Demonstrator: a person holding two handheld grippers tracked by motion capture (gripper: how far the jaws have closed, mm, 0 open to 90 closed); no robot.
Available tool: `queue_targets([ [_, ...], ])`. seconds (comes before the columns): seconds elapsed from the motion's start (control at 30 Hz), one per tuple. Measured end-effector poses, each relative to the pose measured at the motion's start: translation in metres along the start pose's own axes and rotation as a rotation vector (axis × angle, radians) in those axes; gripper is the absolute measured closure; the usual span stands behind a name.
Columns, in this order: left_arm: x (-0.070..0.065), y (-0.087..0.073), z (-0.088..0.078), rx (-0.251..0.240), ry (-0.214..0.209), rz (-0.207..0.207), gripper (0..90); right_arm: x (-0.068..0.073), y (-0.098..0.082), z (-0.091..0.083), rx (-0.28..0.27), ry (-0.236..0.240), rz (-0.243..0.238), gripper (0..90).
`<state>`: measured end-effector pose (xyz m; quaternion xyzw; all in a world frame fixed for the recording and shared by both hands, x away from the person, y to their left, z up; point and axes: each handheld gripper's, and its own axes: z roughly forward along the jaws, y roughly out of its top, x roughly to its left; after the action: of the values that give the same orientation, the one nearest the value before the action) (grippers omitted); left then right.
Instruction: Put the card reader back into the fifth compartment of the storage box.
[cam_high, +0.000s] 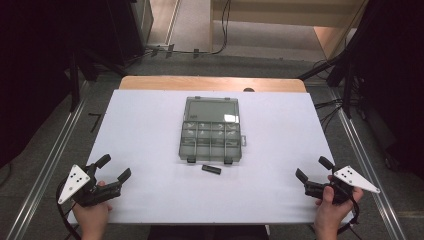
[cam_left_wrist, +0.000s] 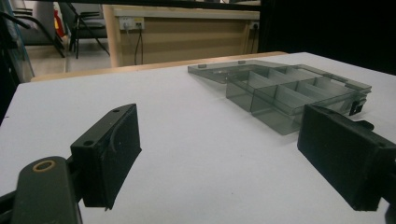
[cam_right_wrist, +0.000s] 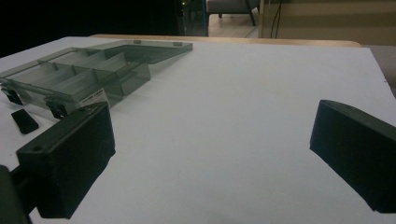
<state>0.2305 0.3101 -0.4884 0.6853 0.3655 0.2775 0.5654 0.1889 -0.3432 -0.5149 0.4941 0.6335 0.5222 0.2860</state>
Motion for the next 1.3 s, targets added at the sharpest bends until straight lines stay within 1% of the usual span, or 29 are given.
queue_targets([
  [0.1,0.0,0.0,0.0,-0.001,0.0,0.002,13.9,0.001,0.001,0.0,0.002,0.005,-0.007,0.0],
  [0.13,0.0,0.0,0.0,-0.002,0.0,0.001,13.9,0.002,0.003,0.0,0.005,0.018,-0.017,0.0],
  [0.27,0.0,0.0,0.0,-0.002,0.002,0.002,13.9,0.005,0.006,0.0,0.006,0.034,-0.024,0.0],
  [0.3,-0.001,0.0,0.0,-0.004,0.003,0.004,13.9,0.008,0.008,0.001,0.013,0.052,-0.031,0.0],
  [0.33,-0.001,0.0,0.0,-0.004,0.003,0.004,13.9,0.01,0.009,0.001,0.015,0.06,-0.036,0.0],
  [0.4,-0.001,0.0,0.0,-0.003,0.003,0.006,13.9,0.011,0.01,0.001,0.017,0.069,-0.037,0.0],
  [0.47,-0.001,0.0,0.0,-0.004,0.004,0.006,13.9,0.016,0.016,0.002,0.027,0.077,-0.056,0.0],
  [0.5,-0.001,0.0,0.0,-0.004,0.004,0.006,13.9,0.016,0.016,0.002,0.027,0.077,-0.056,0.0],
  [0.57,-0.002,0.0,0.0,-0.004,0.005,0.008,13.9,0.022,0.021,0.004,0.041,0.076,-0.064,0.0],
  [0.67,-0.002,0.0,0.0,-0.001,0.007,0.014,13.9,0.027,0.026,0.008,0.051,0.098,-0.069,0.0],
  [0.7,-0.002,0.0,0.0,-0.001,0.007,0.014,13.9,0.027,0.026,0.008,0.051,0.098,-0.069,0.0],
  [0.8,-0.002,0.0,0.0,0.0,0.008,0.018,13.9,0.036,0.035,0.012,0.06,0.128,-0.089,0.0],
  [0.83,-0.002,0.0,0.001,0.002,0.009,0.019,13.9,0.038,0.038,0.014,0.063,0.137,-0.101,0.0],
  [0.87,-0.002,0.0,0.001,0.002,0.009,0.019,13.9,0.038,0.038,0.014,0.063,0.137,-0.101,0.0],
  [0.9,-0.002,0.0,0.0,0.003,0.01,0.02,13.9,0.044,0.043,0.018,0.073,0.152,-0.119,0.0],
  [0.93,-0.002,0.0,0.0,0.003,0.01,0.02,13.9,0.044,0.043,0.018,0.073,0.152,-0.119,0.0],
  [0.97,-0.003,0.0,0.001,0.002,0.009,0.022,13.9,0.049,0.047,0.022,0.084,0.175,-0.133,0.0],
  [1.0,-0.003,0.0,0.001,0.002,0.009,0.022,13.9,0.051,0.048,0.024,0.088,0.185,-0.137,0.0],
  [1.1,-0.003,0.0,0.001,0.006,0.009,0.024,13.9,0.056,0.05,0.031,0.102,0.226,-0.139,0.0],
  [1.3,-0.004,0.0,0.001,0.007,0.013,0.028,13.9,0.069,0.054,0.042,0.139,0.255,-0.168,0.0],
])
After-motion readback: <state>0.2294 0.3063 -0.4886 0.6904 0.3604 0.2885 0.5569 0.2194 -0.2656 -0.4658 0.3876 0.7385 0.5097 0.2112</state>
